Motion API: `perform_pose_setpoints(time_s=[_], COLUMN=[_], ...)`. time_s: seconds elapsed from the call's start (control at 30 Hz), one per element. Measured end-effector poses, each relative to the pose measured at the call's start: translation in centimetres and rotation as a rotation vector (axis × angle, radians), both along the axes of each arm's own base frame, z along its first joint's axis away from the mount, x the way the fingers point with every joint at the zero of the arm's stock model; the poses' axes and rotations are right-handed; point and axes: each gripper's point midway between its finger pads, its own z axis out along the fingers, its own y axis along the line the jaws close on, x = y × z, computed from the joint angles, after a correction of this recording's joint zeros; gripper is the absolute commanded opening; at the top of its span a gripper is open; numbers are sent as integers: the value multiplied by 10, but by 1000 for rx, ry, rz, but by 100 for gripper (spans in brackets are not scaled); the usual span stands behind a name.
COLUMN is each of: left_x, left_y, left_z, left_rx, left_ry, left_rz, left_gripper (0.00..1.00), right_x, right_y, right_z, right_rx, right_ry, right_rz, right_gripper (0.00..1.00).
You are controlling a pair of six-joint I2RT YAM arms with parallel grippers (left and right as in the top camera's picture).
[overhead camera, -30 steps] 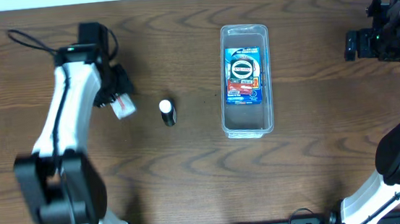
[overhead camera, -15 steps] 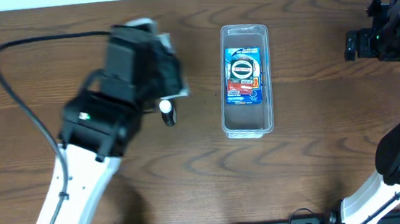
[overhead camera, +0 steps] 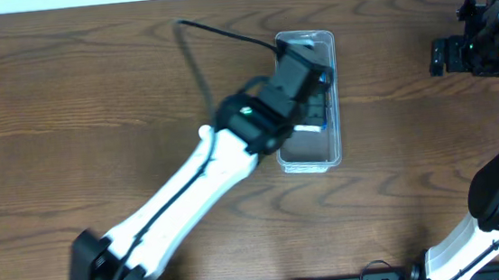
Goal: Pack container
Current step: 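Carry the Panadol box over the container with the left gripper, then lower the Panadol box into the container and open the left gripper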
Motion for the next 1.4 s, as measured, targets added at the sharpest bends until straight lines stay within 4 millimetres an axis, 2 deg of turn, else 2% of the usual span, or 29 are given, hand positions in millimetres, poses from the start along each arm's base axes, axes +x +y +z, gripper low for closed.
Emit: perform_pose_setpoints(time_s=[0.13, 0.27, 0.6, 0.87, 1.07, 1.4], left_x=[-1, -1, 0, -2, -6, -23], left_y=[-19, -23, -24, -21, -20, -34], left_z=[-36, -61, -102, -122, -125, -145], left_rx=[41, 76, 135, 164, 171, 207], left_ry=[43, 85, 148, 197, 214, 235], left_rz=[-26, -22, -9, 15, 26, -19], left_gripper=[50, 50, 50, 50, 50, 51], right_x=[0, 0, 0, 0, 0, 0], right_y=[0, 0, 0, 0, 0, 0], right_z=[0, 0, 0, 0, 0, 0], right_rx=[0, 0, 0, 0, 0, 0], right_ry=[0, 0, 0, 0, 0, 0], right_rz=[0, 0, 0, 0, 0, 0], right_gripper=[99, 99, 99, 99, 99, 99])
